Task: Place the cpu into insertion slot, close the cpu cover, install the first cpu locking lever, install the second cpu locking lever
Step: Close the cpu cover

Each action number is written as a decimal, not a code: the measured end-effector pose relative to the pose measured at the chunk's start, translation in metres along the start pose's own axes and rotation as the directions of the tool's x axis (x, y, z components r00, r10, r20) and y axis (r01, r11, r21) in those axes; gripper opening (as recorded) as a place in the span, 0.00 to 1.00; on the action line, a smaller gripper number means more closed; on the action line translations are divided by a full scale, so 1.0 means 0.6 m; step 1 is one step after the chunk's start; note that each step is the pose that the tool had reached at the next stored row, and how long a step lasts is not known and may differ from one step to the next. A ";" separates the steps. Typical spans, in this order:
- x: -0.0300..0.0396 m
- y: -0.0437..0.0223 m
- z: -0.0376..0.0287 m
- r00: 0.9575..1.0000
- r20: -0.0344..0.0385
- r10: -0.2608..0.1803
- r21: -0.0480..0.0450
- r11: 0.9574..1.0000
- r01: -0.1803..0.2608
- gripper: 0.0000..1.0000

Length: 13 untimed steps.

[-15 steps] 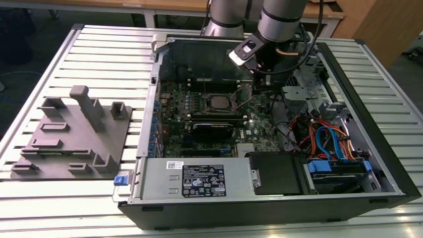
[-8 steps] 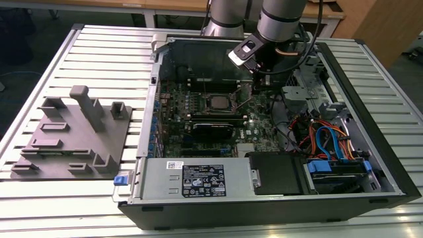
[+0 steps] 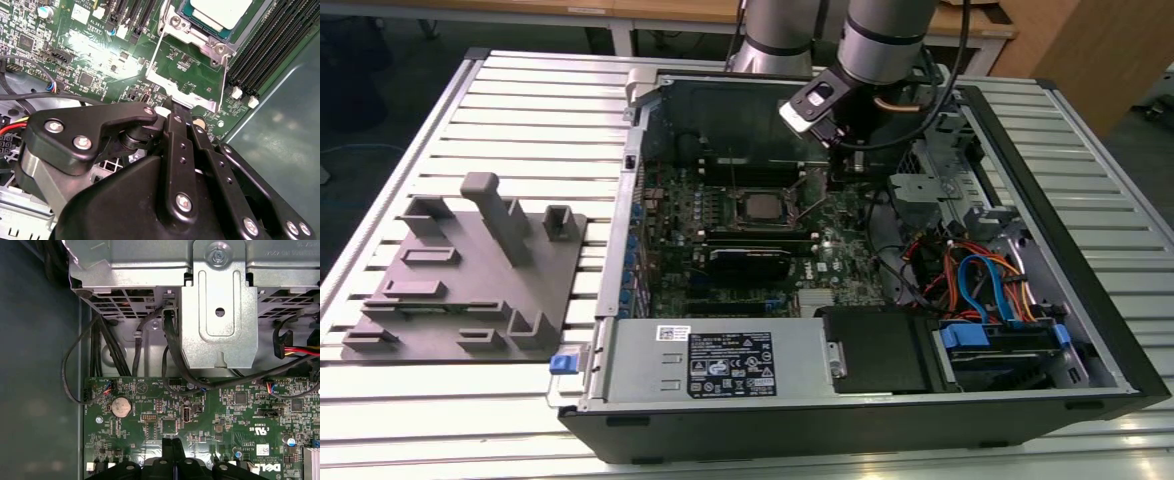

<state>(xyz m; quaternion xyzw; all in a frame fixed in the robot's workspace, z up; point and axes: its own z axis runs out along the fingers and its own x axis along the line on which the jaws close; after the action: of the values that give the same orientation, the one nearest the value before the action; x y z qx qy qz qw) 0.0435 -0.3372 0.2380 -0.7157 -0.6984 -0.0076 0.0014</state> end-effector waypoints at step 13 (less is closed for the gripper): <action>0.000 -0.006 0.000 1.000 0.000 0.000 0.000 1.000 0.000 0.10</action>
<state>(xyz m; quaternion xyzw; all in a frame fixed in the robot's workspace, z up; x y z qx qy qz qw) 0.0402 -0.3372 0.2380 -0.7157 -0.6984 -0.0076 0.0013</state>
